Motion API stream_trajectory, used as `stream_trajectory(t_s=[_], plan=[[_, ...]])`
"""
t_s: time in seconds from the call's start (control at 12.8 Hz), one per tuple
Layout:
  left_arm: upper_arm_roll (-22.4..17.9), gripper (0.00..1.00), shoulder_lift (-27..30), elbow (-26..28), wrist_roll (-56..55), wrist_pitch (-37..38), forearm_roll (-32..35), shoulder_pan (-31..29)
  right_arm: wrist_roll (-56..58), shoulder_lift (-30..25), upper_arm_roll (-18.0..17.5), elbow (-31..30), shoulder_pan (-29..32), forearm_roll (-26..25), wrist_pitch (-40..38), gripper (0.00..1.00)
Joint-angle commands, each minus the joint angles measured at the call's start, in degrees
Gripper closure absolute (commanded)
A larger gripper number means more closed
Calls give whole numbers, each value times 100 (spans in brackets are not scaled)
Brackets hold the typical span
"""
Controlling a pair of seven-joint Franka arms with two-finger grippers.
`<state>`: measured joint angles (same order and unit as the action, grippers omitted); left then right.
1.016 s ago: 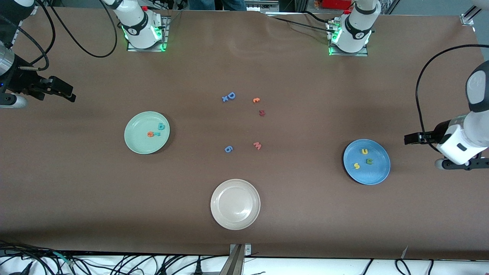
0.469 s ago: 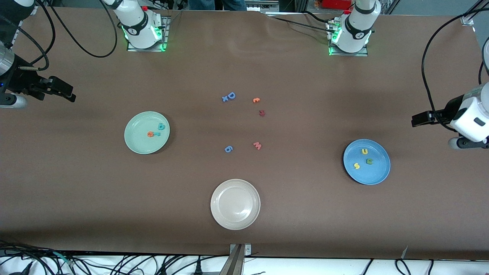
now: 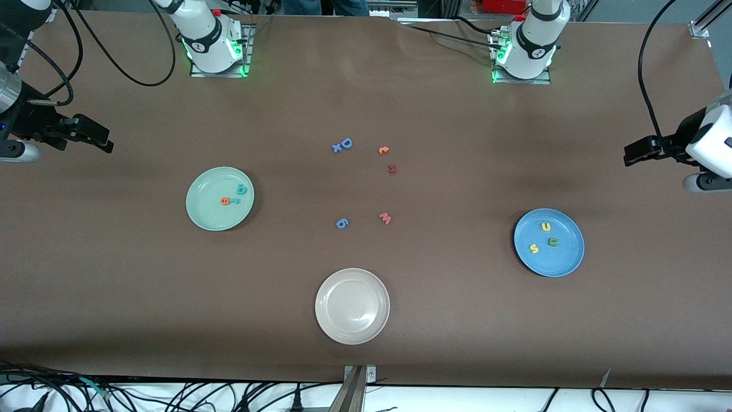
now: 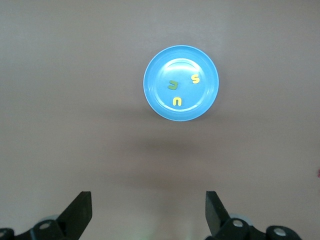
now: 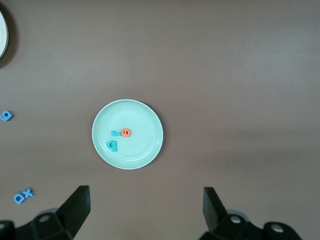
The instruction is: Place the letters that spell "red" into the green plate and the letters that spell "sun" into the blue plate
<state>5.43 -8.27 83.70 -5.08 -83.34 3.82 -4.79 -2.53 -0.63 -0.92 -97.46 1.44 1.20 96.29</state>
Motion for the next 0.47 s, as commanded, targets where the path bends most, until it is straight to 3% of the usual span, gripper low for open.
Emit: stream_trajectory(t_s=[0.0,0.39], plan=[[-322,0,299,235,130,-7,-390,153,25,37,13,104,-12,12,-22,0],[-534,0,502,384,341,-25,-426,312,25,37,13,104,-12,12,-22,0]])
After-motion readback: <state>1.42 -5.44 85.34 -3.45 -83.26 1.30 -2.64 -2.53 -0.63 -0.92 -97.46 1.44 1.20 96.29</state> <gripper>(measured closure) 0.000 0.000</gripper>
